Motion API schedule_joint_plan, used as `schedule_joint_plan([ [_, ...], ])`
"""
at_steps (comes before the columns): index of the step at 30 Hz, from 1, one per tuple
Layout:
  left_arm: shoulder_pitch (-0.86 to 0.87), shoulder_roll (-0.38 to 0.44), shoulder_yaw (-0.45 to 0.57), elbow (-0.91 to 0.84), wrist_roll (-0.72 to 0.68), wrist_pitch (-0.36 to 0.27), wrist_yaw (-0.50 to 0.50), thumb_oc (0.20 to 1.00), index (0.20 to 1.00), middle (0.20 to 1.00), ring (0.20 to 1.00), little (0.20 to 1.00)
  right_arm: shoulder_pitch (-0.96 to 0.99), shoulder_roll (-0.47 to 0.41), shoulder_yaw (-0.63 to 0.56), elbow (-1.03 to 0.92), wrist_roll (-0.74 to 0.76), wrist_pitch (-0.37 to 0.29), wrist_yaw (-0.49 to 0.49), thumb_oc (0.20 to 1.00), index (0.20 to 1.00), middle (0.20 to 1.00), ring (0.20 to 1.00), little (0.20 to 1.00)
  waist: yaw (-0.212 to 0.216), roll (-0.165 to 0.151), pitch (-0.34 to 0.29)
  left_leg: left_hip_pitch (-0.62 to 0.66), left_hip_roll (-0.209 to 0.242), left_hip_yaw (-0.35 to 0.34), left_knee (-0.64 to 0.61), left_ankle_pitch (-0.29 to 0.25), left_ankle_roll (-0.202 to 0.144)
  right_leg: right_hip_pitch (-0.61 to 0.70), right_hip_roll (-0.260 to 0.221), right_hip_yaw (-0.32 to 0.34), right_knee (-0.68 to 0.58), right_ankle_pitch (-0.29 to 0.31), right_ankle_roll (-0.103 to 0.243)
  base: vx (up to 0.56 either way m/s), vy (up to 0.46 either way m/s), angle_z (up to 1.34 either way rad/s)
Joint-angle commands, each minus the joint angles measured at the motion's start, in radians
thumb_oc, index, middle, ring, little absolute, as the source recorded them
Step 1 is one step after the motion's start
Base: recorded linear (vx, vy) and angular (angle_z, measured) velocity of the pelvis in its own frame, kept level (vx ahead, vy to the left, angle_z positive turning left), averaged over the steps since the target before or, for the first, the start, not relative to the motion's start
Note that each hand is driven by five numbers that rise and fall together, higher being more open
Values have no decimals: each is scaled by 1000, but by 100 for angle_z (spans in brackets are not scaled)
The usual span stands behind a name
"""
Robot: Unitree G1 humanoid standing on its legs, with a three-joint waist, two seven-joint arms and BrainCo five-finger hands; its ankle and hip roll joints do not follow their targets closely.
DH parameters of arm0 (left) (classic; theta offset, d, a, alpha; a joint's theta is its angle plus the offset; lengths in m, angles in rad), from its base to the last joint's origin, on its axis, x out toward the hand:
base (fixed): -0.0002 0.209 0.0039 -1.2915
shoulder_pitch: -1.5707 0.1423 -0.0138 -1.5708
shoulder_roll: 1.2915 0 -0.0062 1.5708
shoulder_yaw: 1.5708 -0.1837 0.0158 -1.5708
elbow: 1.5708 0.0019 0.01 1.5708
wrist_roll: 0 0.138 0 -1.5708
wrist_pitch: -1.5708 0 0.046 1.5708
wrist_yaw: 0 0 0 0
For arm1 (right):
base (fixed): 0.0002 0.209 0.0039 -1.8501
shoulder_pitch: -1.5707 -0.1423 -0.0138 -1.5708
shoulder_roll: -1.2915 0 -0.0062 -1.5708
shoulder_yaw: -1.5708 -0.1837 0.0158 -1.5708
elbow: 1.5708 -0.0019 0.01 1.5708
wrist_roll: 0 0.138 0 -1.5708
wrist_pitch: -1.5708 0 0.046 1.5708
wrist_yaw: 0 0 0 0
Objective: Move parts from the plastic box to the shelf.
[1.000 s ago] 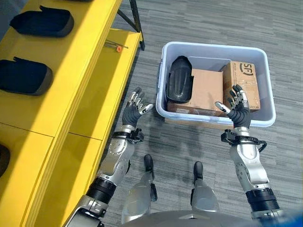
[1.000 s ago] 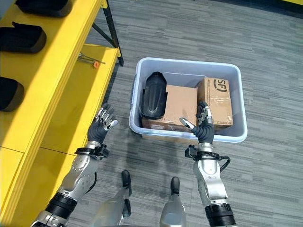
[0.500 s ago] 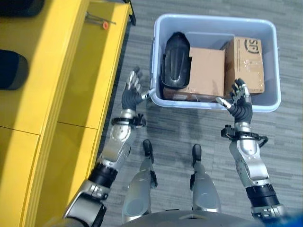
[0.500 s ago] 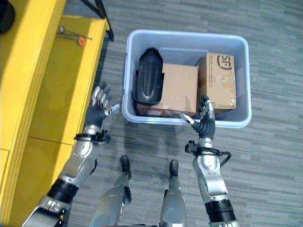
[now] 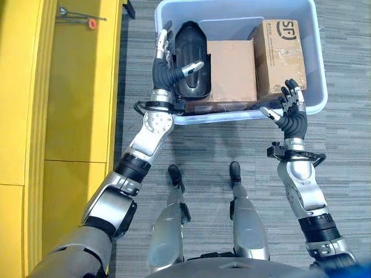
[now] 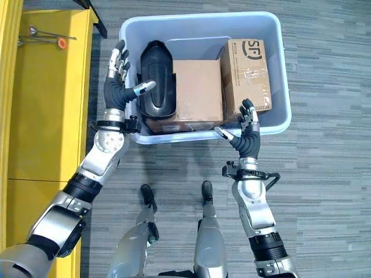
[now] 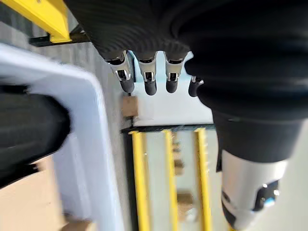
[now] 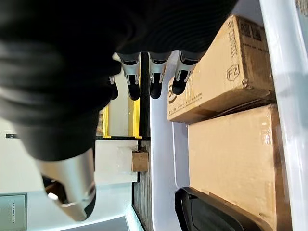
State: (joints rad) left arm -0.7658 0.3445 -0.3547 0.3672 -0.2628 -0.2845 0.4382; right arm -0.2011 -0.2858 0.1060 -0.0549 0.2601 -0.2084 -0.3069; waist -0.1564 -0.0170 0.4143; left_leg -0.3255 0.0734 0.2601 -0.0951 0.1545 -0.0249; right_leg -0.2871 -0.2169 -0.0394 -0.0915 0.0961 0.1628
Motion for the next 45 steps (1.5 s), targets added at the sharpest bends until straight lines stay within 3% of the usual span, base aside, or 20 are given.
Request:
schedule_joint_plan([
  [1,-70,20,28,92,11,-41,52,1000,1000,1000,1000,1000,-11,-20,-27,-66,1,-86,0,1000,1000,1000,1000,1000,-8,-15,-37,-26,109,-14,98,-31,-86,21,-93,-85,22,53,56,-6,9,-11],
  [4,-71,20,28,92,11,-41,52,1000,1000,1000,1000,1000,-11,-20,-28,-66,1,-86,0,1000,1000,1000,1000,1000,-8,-15,-37,-27,109,-14,98,-31,-86,21,-93,-85,22,53,56,-5,8,-6],
  [5,-155,53,44,229,-12,-31,112,1000,1000,1000,1000,1000,-21,-26,-12,-53,4,-92,-16,1000,1000,1000,1000,1000,-29,-25,-34,-41,115,-6,103,-31,-92,5,-88,-75,21,57,57,-35,18,-4],
  [10,-235,112,73,360,-68,-32,148,1000,1000,1000,1000,1000,-29,-30,0,-51,1,-95,-31,1000,1000,1000,1000,1000,-48,-41,-27,-72,121,-8,113,-27,-96,-21,-78,-71,23,67,57,-11,4,-2],
  [18,-257,161,112,396,-75,-40,188,1000,1000,1000,1000,1000,-18,-44,-9,-59,9,-105,-30,1000,1000,1000,1000,1000,-57,-58,-22,-126,122,-24,133,-28,-97,-49,-73,-72,26,73,55,-5,0,-2],
  [24,-349,215,61,506,-56,-11,178,1000,1000,1000,1000,1000,-15,-69,-4,-73,26,-119,-16,1000,1000,1000,1000,1000,-74,-66,-16,-173,119,-26,153,-32,-98,-78,-72,-70,25,84,59,1,3,1],
  [31,-379,215,31,486,-19,-13,190,1000,1000,1000,1000,1000,-3,-87,-7,-93,31,-131,0,1000,1000,1000,1000,1000,-85,-71,-8,-204,114,-23,164,-38,-96,-101,-71,-67,21,95,63,1,1,0],
  [33,-383,206,24,455,-8,-19,195,1000,1000,1000,1000,1000,5,-91,-9,-98,36,-132,7,1000,1000,1000,1000,1000,-85,-67,-13,-201,114,-33,162,-63,-106,-93,-69,-62,12,80,70,112,7,0],
  [45,-335,171,31,226,142,-17,250,1000,1000,1000,1000,1000,55,-103,-38,-124,47,-149,30,1000,1000,1000,1000,1000,-77,-49,-11,-216,105,-38,156,-71,-102,-108,-71,-64,11,66,67,8,-4,-1],
])
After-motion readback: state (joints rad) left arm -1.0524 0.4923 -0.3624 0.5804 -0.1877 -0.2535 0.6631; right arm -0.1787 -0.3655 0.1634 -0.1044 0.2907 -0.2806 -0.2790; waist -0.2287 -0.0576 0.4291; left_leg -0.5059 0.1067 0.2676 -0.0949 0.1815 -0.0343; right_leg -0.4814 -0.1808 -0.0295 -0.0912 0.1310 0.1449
